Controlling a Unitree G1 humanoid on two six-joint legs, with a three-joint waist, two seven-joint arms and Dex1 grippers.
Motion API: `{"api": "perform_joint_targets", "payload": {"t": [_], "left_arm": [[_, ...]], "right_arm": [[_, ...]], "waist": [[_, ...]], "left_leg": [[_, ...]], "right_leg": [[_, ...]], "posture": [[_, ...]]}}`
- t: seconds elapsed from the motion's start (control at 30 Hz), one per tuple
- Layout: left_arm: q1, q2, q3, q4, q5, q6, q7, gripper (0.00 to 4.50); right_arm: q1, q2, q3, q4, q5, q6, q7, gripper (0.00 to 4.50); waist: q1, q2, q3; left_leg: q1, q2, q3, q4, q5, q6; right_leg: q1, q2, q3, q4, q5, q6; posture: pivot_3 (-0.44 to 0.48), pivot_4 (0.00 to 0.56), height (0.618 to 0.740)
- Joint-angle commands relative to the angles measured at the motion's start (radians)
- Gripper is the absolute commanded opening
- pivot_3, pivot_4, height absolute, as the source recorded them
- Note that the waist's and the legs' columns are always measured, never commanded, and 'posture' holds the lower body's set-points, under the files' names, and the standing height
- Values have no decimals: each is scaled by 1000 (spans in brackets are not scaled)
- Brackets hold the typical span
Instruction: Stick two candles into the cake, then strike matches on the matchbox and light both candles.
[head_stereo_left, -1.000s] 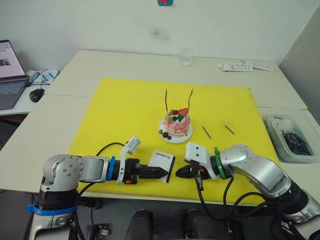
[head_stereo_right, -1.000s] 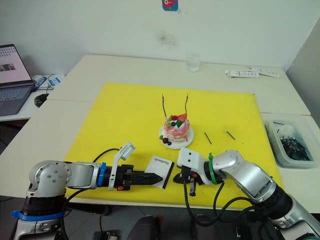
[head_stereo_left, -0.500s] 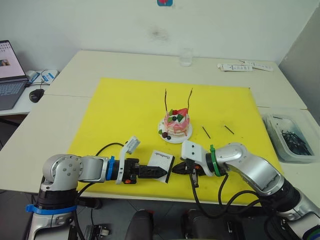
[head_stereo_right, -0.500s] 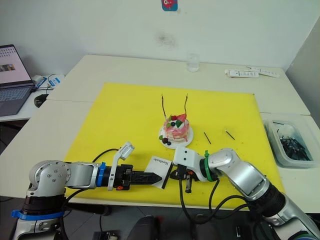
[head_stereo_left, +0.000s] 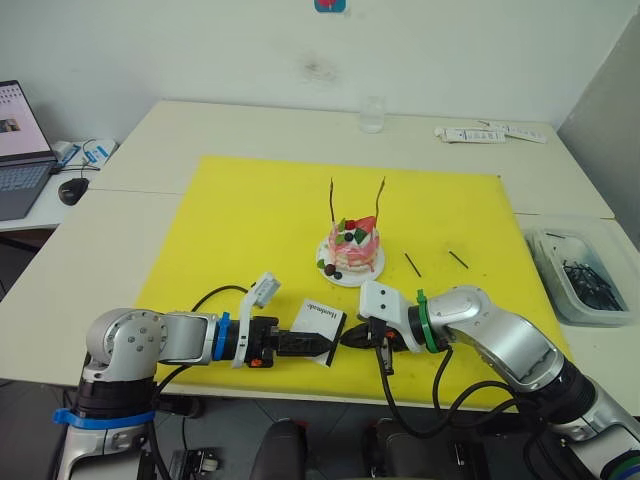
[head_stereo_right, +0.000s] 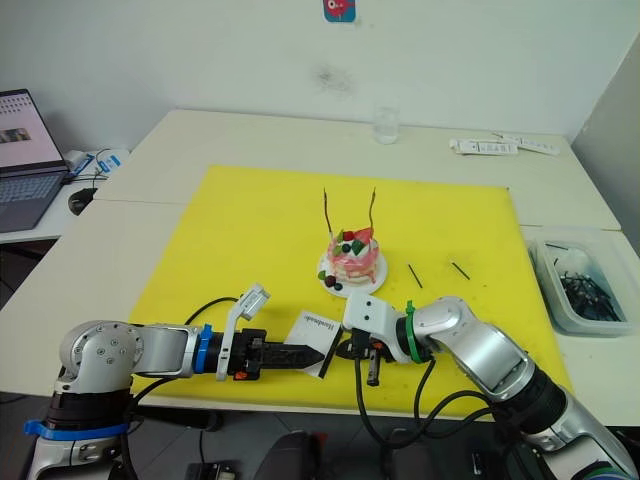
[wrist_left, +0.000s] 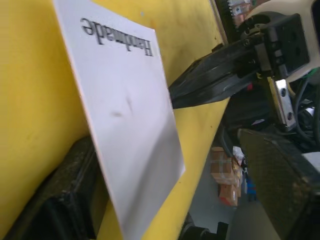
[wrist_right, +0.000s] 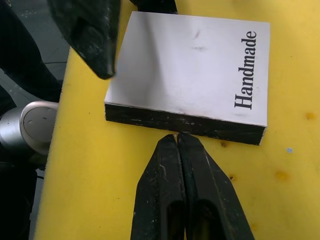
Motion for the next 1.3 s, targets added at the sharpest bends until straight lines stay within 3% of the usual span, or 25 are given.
{"api": "perform_joint_targets", "payload": {"t": [0.03,0.23,0.33,0.73,0.97,1.3], "left_arm": [[25,-12,-52,28,68,-4,36,2913],[34,-22,-64,24,103,-20,34,825],[39,-25,-63,19,110,-22,34,21],[40,-37,-32,30,108,-19,42,21],[39,-33,-26,41,123,-18,52,1969],[44,-33,-16,44,115,-5,44,1969]], "right_arm": [[-15,4,-14,-12,-3,-12,-1,0],[-10,7,-16,-25,3,-2,-10,0],[-6,8,-16,-30,3,0,-15,0],[-12,6,21,11,-59,-36,-34,0],[-20,13,22,20,-74,-39,-28,0],[-40,35,42,58,-98,-70,-20,0]], "waist": [[0,0,0],[0,0,0],[0,0,0],[0,0,0],[-1,1,-1],[-2,2,-2]], "left_leg": [[0,0,0,0,0,0],[0,0,0,0,0,0],[0,0,0,0,0,0],[0,-1,0,0,0,0],[1,1,0,0,0,0],[2,1,-1,0,0,0]], "right_leg": [[0,0,0,0,0,0],[0,0,0,0,0,0],[0,0,0,0,0,0],[0,-1,0,0,0,0],[0,-1,0,0,0,0],[1,0,0,0,0,0]], "posture": [[0,150,740],[0,150,740],[0,150,740],[0,150,740],[0,150,740],[0,150,740]]}}
